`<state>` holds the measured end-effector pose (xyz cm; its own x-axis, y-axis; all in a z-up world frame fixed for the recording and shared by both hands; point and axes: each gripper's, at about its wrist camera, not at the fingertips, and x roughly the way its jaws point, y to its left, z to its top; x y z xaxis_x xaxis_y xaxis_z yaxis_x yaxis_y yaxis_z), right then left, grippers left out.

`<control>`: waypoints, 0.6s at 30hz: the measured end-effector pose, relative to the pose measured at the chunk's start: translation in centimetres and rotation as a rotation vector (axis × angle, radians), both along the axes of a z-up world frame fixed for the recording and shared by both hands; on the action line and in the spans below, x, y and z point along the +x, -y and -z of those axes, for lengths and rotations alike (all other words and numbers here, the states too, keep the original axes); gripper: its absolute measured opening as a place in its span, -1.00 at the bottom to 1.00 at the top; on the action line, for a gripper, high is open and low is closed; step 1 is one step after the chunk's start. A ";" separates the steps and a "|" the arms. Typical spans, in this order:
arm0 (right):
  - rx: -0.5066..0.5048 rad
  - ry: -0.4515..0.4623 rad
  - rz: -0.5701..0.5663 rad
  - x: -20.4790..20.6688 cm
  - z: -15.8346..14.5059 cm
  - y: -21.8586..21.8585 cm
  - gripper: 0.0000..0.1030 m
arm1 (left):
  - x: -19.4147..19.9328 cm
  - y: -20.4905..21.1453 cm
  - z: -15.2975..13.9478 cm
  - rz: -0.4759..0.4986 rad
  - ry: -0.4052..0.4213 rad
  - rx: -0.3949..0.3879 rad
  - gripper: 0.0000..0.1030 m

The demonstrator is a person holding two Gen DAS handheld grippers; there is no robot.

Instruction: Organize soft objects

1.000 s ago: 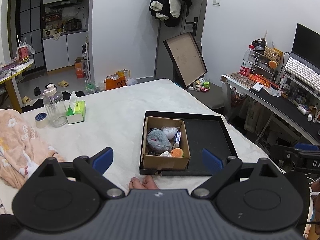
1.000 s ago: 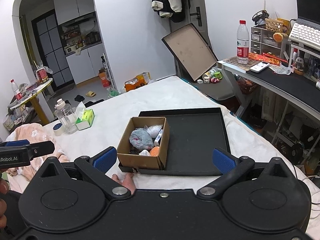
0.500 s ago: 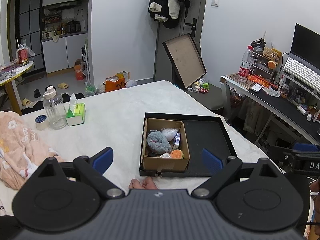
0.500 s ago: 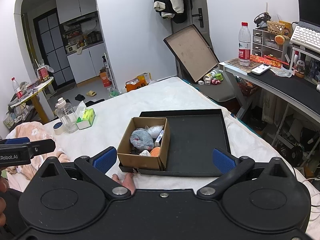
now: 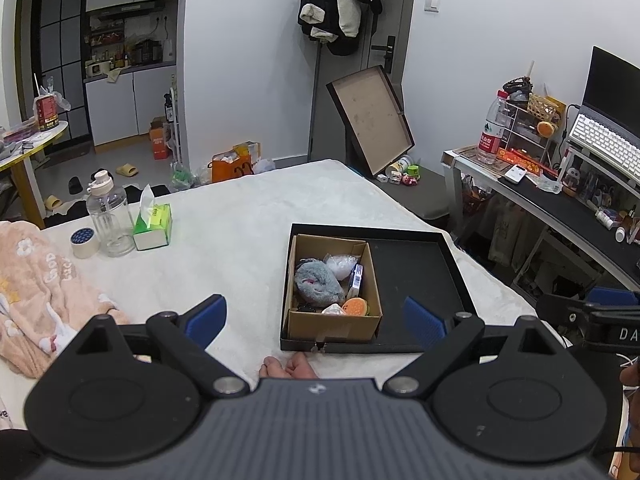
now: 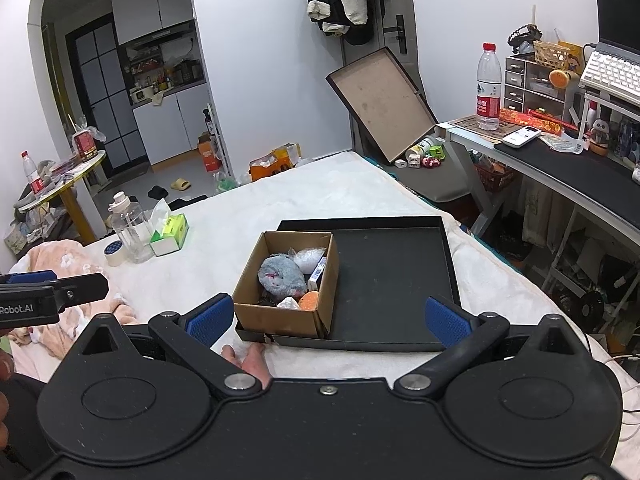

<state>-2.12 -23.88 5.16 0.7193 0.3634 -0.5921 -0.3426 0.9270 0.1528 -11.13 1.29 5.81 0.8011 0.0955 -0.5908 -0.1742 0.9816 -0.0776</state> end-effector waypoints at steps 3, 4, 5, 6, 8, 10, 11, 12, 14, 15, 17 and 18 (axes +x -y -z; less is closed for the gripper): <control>-0.001 0.002 -0.001 -0.1 0.1 0.0 1.00 | 0.0 0.1 -0.1 -0.001 0.002 0.001 0.84; -0.002 0.003 -0.001 0.0 0.1 0.0 1.00 | 0.0 0.1 -0.1 -0.001 0.005 0.002 0.84; -0.003 0.004 0.000 0.0 0.1 0.0 1.00 | 0.0 0.1 -0.1 0.000 0.006 0.002 0.84; -0.003 0.003 0.001 0.0 0.1 0.1 1.00 | 0.0 0.2 -0.2 0.000 0.006 0.002 0.84; 0.000 0.002 0.003 0.1 0.2 0.2 1.00 | 0.0 0.2 -0.1 -0.001 0.006 0.002 0.84; -0.001 0.002 0.004 0.1 0.2 0.2 1.00 | 0.0 0.2 -0.2 0.000 0.005 0.002 0.84; -0.002 0.002 0.004 0.1 0.2 0.2 1.00 | 0.0 0.2 -0.2 0.000 0.005 0.002 0.84; -0.002 0.002 0.003 0.1 0.2 0.2 1.00 | -0.1 0.3 -0.2 0.001 0.006 0.003 0.84; -0.002 0.003 0.004 0.2 0.2 0.2 1.00 | 0.0 0.3 -0.2 0.001 0.007 0.002 0.84; -0.001 0.002 0.004 0.2 0.2 0.2 1.00 | 0.0 0.3 -0.2 0.001 0.008 0.001 0.84; -0.001 0.002 0.003 0.1 0.2 0.2 1.00 | 0.0 0.3 -0.2 0.001 0.009 0.001 0.84; -0.001 0.003 0.001 0.1 0.2 0.2 1.00 | -0.1 0.3 -0.2 0.002 0.009 0.002 0.84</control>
